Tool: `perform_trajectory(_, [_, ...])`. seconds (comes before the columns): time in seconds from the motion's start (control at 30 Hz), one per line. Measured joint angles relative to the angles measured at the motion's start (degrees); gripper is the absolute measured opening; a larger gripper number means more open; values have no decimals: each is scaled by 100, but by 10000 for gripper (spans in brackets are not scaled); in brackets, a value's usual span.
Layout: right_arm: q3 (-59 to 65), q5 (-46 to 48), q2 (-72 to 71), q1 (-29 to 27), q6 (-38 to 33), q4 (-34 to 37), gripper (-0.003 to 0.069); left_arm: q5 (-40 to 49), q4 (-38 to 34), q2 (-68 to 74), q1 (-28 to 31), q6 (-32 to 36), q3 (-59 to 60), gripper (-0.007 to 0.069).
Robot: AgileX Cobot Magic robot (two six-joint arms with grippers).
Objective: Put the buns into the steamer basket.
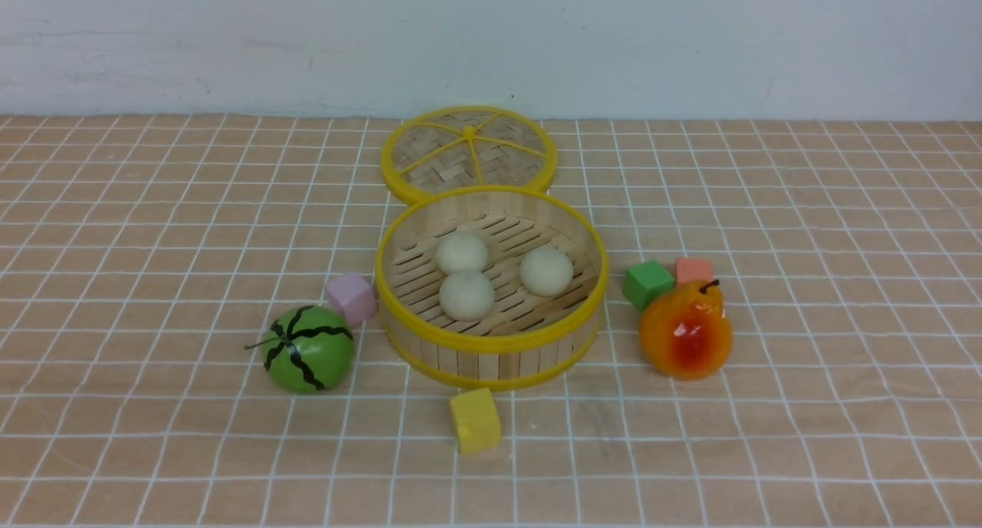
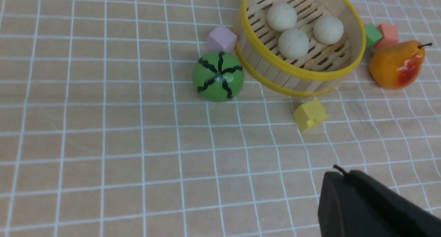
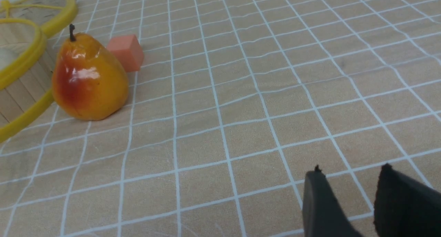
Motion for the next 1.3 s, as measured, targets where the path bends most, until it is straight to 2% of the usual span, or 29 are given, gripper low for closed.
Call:
perform_trajectory(0.03, [0,0,0,0,0,0,241,-88,58,-368,0,-210,388,-13])
perform_trajectory(0.2, [0,0,0,0,0,0,241,-496,161,-802,0,-378,1085,-13])
perform_trajectory(0.6, [0,0,0,0,0,0,241,-478,168,-827,0,-395,1159,-13])
perform_trajectory(0.73, [0,0,0,0,0,0,241,-553,431,-827,0,-390,1171,-13])
perform_trajectory(0.87, [0,0,0,0,0,0,241,-1245,1003,-833,0,-488,1471,-13])
perform_trajectory(1.03, [0,0,0,0,0,0,241,-2311,1785,-1142,122,-1067,2279,-13])
perform_trajectory(1.2, [0,0,0,0,0,0,241,-2917,1724,-1665,601,-885,3090,-13])
perform_trajectory(1.3, [0,0,0,0,0,0,241,-3425,1352,-2396,985,-424,3987,-13])
